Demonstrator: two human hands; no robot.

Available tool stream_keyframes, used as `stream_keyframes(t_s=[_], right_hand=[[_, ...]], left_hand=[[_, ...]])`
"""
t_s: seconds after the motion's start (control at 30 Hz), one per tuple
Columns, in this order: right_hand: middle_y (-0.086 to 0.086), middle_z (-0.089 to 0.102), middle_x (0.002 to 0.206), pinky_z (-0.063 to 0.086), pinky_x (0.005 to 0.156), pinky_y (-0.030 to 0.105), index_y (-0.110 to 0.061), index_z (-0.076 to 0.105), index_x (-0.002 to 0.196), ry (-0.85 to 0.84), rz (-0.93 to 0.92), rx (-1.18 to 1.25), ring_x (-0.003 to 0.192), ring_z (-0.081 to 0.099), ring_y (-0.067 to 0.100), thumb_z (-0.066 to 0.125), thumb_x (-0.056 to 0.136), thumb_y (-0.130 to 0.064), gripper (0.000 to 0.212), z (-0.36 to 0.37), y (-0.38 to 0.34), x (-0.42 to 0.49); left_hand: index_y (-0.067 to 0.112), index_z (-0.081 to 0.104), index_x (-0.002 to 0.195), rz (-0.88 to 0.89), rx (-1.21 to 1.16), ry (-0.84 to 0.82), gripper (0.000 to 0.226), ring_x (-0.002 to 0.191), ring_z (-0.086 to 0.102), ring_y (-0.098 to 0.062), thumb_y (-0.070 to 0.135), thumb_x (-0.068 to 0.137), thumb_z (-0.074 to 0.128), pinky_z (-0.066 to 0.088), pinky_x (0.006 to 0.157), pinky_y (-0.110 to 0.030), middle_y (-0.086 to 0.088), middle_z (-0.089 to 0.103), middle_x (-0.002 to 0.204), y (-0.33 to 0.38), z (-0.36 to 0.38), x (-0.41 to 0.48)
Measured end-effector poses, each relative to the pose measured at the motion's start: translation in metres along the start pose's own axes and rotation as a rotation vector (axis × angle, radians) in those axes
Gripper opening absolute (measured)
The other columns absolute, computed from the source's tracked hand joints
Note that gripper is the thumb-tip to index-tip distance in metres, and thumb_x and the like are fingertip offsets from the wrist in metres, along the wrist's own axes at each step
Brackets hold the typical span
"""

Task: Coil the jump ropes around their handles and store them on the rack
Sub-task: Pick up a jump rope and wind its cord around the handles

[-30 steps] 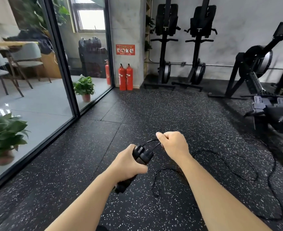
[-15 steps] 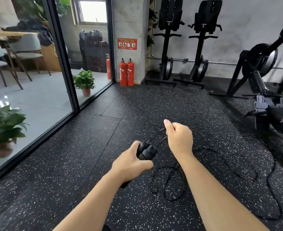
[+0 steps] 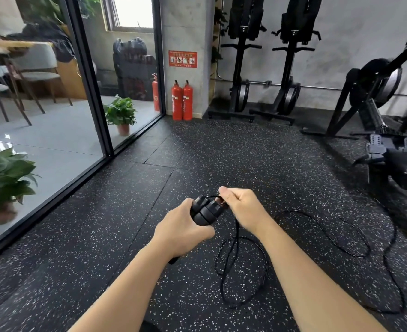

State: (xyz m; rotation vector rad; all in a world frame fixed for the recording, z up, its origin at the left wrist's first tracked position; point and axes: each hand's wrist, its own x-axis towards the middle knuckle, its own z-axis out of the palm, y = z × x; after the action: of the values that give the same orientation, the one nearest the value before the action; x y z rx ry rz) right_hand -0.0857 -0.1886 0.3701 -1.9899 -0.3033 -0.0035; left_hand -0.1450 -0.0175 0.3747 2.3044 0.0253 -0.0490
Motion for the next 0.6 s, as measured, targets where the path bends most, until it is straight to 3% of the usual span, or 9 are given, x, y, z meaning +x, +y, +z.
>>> stream_keyframes(t_s=[0.07,0.2,0.3,0.47,0.6], right_hand=[[0.001,0.051,0.054,0.044,0.061,0.038,-0.015,0.049,0.058,0.03,0.021,0.068,0.052,0.046,0.016,0.048,0.099,-0.04,0.048,0.005,0.003,-0.004],[-0.007,0.03,0.045,0.024,0.049,0.028,-0.018,0.03,0.052,0.228,-0.025,-0.02,0.043,0.026,0.01,0.052,0.096,-0.042,0.055,-0.002,0.005,-0.006],[-0.004,0.026,0.046,0.022,0.051,0.03,-0.017,0.028,0.051,0.338,-0.06,-0.045,0.047,0.024,0.014,0.054,0.095,-0.044,0.058,-0.005,0.006,-0.004],[-0.007,0.026,0.043,0.023,0.049,0.032,-0.018,0.027,0.047,0.436,-0.069,-0.027,0.046,0.024,0.015,0.06,0.092,-0.039,0.06,-0.011,0.01,-0.002],[-0.003,0.028,0.046,0.022,0.049,0.029,-0.004,0.033,0.05,0.483,-0.017,0.123,0.047,0.025,0.016,0.063,0.091,-0.034,0.059,-0.011,0.016,-0.004]], left_hand=[[0.027,0.046,0.083,-0.011,-0.033,0.001,0.039,0.065,0.057,-0.017,0.045,0.052,0.062,0.046,0.063,-0.032,0.006,0.061,0.075,-0.002,0.0,0.002],[0.019,0.05,0.079,-0.03,-0.142,-0.066,0.039,0.055,0.05,-0.011,0.038,0.051,0.067,0.038,0.054,-0.025,0.01,0.056,0.065,-0.007,0.001,0.002],[0.018,0.051,0.083,-0.01,-0.246,-0.183,0.035,0.049,0.047,-0.007,0.027,0.056,0.071,0.037,0.051,-0.021,0.017,0.053,0.056,-0.007,0.003,0.002],[0.021,0.05,0.096,0.005,-0.225,-0.322,0.037,0.056,0.052,-0.007,0.028,0.07,0.075,0.043,0.056,-0.021,0.008,0.059,0.072,-0.001,-0.005,0.004],[0.02,0.05,0.101,0.038,-0.247,-0.296,0.042,0.056,0.049,-0.007,0.029,0.065,0.071,0.041,0.053,-0.02,0.007,0.056,0.073,0.001,0.002,0.006]])
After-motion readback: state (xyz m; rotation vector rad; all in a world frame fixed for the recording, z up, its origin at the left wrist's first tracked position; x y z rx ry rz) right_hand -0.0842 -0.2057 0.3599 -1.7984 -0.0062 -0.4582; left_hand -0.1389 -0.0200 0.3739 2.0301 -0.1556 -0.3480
